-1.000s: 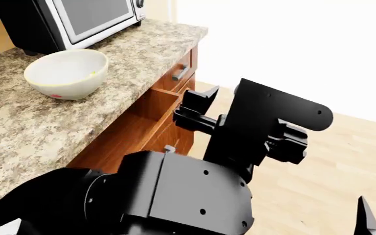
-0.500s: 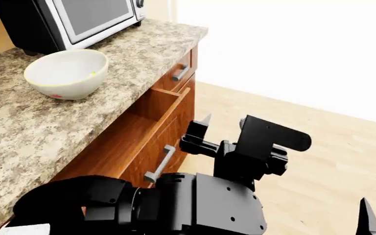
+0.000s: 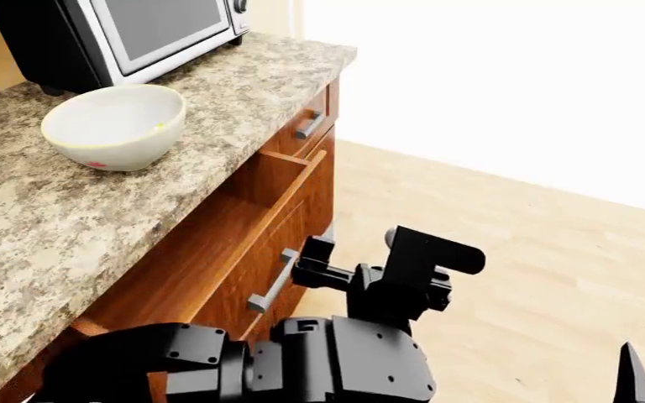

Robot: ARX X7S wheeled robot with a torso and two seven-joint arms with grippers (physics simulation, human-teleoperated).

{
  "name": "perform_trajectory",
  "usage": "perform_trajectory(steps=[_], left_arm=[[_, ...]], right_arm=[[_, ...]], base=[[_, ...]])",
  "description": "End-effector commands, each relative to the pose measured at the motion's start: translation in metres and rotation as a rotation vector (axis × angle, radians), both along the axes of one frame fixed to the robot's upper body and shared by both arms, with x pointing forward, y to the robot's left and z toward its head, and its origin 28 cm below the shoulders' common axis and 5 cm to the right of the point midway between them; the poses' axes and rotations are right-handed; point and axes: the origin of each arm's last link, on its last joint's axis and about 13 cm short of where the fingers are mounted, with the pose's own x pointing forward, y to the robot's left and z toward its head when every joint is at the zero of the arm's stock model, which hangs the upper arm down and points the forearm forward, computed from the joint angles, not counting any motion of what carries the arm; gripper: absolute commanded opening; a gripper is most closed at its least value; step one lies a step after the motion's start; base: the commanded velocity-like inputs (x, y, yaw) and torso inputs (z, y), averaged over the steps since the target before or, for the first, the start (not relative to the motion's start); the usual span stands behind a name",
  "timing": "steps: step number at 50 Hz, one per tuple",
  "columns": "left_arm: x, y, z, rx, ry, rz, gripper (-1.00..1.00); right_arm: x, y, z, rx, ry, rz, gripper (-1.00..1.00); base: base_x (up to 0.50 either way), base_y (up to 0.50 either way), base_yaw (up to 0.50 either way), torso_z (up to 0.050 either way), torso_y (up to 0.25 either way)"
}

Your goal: Place the bar in the bowl and close the drawer.

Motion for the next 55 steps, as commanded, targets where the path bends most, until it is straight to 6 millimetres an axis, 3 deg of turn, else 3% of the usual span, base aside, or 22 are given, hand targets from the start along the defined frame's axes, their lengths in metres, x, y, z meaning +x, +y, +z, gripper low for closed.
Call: perform_trajectory(steps=[1, 15, 40, 55], left_arm=[[0.003, 0.004, -0.021, 0.037, 0.044, 0.037, 1.0], [0.007, 0.012, -0.045, 0.113, 0.102, 0.089, 1.0], [0.035, 0.031, -0.065, 0.189, 0.135, 0.219, 1.0], [0.037, 0.04, -0.08, 0.212, 0.215, 0.249, 1.0]], right_arm=[[-0.001, 0.0, 0.0, 0.0, -0.002, -0.004, 1.0], [-0.004, 0.002, 0.0, 0.002, -0.002, -0.005, 1.0], [-0.002, 0.001, 0.0, 0.002, 0.0, 0.003, 1.0], [-0.006, 0.003, -0.001, -0.005, -0.005, 0.005, 1.0]], base=[[0.0, 0.0, 0.0, 0.0, 0.0], [0.0, 0.0, 0.0, 0.0, 0.0], [0.0, 0.0, 0.0, 0.0, 0.0], [0.0, 0.0, 0.0, 0.0, 0.0]])
